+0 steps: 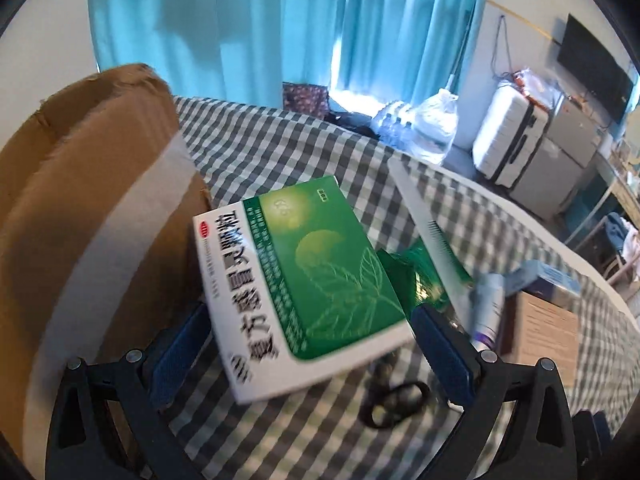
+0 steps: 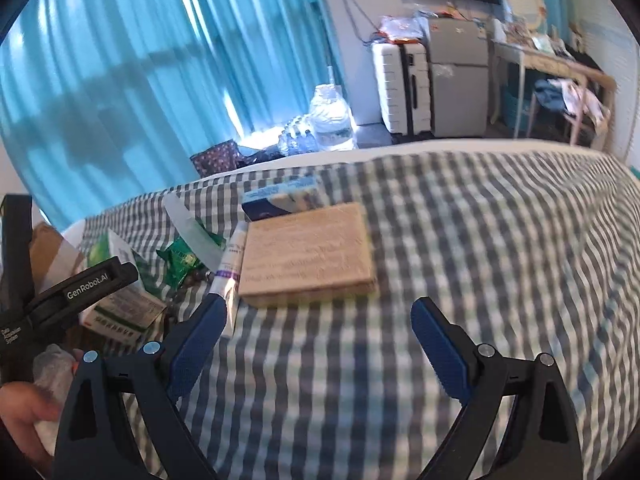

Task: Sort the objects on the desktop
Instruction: 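Grasp the green medicine box with the left tool, then grasp the brown paper box with the right tool while the left tool holds the green box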

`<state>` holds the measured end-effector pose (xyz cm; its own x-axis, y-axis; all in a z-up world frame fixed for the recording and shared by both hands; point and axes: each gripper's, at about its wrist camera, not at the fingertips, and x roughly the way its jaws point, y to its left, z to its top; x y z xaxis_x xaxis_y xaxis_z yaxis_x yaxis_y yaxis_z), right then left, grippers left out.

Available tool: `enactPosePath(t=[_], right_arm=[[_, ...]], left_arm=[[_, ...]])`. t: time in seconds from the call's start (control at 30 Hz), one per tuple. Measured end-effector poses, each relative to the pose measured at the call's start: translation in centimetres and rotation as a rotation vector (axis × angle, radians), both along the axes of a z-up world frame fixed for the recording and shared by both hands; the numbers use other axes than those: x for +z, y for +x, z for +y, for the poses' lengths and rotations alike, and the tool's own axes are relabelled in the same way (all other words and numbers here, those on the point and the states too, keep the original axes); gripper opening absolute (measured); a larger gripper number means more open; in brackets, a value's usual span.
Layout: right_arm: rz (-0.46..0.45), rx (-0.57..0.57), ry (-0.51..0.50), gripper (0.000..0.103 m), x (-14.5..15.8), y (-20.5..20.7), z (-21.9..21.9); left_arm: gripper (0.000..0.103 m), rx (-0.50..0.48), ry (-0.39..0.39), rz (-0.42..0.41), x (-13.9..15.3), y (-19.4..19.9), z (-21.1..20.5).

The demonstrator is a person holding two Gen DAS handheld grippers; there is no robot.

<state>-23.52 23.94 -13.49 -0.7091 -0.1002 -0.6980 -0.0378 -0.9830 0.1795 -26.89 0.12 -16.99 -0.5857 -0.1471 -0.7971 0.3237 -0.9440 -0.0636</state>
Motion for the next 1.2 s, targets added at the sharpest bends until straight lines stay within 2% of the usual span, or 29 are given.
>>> enactPosePath(t=[0.17,0.27,0.33,0.37,0.43,0.53,0.63,0.73,1.0,1.2], right_arm=[[-0.029,0.013,0.05,0.095,-1.0,-2.8,-1.7],[0.007,0.025,0.154,0.099,-1.2,-2.8,-2.8],[0.015,0.025,0.184,0.101,-1.4,-2.8,-2.8],[0.005,0.024,0.171,0.102,-1.6,-3.0,-2.4],[-0.019,0.031,0.108,0.102,-2.3,-3.4,-1.5],[-0.01,0.045,0.109,0.102,-2.5,-3.4,-1.6],[0.006,0.072,0.216,0.103,-2.9,-3.5,-3.4],[0.022,0.059,0.253,0.103,-3.4,-3.9,-4.1],[0.017,0.038,0.163,0.103,-4.1,-5.1,-3.4],[-0.062,0.032,-0.077,0.103,-4.6,-6.6,0.4]], left_arm=[[0.103,-0.004,-0.027,-0.038,-1.9,-1.1,-0.4],[0.103,-0.029,-0.051,-0.058,-2.7,-1.2,0.0],[0.101,-0.064,-0.035,-0.032,-2.8,-1.0,0.0],[0.095,-0.071,-0.028,-0.023,-2.9,-0.9,-0.1],[0.094,-0.074,-0.01,-0.029,-3.1,-0.8,-0.6],[0.094,-0.077,0.017,-0.019,-2.7,-0.5,-1.1],[0.093,-0.084,0.033,-0.011,-2.3,-0.2,-1.1],[0.093,-0.095,0.035,-0.008,-2.1,-0.2,-1.3],[0.093,-0.127,0.042,-0.024,-2.0,-0.7,-1.0],[0.093,-0.143,0.031,-0.033,-1.7,-0.8,-0.6]])
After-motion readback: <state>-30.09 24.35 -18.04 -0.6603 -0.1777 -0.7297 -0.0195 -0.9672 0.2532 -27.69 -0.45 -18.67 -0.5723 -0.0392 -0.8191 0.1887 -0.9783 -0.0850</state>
